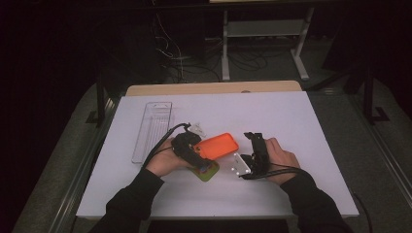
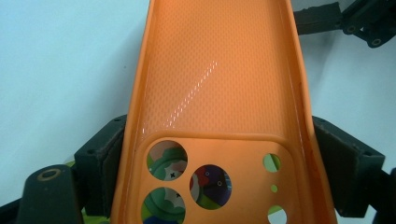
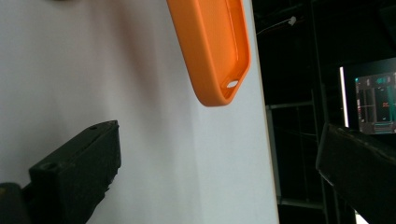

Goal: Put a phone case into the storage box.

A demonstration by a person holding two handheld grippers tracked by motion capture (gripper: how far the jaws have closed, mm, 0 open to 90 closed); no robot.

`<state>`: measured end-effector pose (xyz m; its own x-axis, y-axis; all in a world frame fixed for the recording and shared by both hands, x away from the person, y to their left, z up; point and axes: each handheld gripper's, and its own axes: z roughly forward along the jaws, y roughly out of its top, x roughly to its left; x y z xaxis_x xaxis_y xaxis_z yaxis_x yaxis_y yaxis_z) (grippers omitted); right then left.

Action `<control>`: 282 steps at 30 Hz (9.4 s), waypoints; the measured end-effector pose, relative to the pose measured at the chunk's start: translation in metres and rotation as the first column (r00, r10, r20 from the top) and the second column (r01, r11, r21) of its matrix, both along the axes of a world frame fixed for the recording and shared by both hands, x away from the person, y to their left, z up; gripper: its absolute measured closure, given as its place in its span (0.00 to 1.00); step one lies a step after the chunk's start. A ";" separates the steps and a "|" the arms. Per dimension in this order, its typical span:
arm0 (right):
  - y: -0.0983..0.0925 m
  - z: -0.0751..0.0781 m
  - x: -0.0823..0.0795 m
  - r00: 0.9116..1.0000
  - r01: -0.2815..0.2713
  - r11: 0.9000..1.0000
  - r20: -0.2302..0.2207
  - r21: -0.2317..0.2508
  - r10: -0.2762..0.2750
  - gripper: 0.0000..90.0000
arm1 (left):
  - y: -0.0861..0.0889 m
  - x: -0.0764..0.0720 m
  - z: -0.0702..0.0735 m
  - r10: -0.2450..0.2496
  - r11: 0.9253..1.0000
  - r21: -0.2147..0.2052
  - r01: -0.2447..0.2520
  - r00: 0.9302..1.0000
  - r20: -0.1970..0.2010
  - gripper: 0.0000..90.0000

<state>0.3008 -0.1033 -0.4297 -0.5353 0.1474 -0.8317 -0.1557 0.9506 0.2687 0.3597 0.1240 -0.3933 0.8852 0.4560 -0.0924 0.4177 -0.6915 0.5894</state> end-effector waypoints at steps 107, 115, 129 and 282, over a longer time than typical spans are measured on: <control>-0.010 0.009 0.002 0.987 0.107 0.980 -0.133 0.169 -0.085 0.87 | 0.010 0.000 0.009 0.014 1.000 -0.017 -0.013 0.998 0.064 0.00; -0.016 0.012 0.011 0.961 0.183 0.951 -0.250 0.249 -0.119 0.87 | 0.012 0.001 0.011 0.003 1.000 0.011 -0.003 0.997 0.074 0.00; -0.032 0.021 0.026 0.881 0.347 0.821 -0.457 0.454 -0.120 0.87 | 0.014 0.003 0.009 0.023 1.000 0.001 -0.023 0.998 0.059 0.00; -0.067 0.019 0.012 0.734 0.491 0.603 -0.671 0.628 0.101 0.11 | 0.012 0.054 0.065 0.223 0.910 -0.358 -0.210 0.975 -0.008 0.17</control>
<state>0.3133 -0.1700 -0.4112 -0.7105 0.6926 0.1249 0.4783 0.3450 0.8076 0.4134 0.1363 -0.3281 0.7737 0.5794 -0.2560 0.5099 -0.3298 0.7945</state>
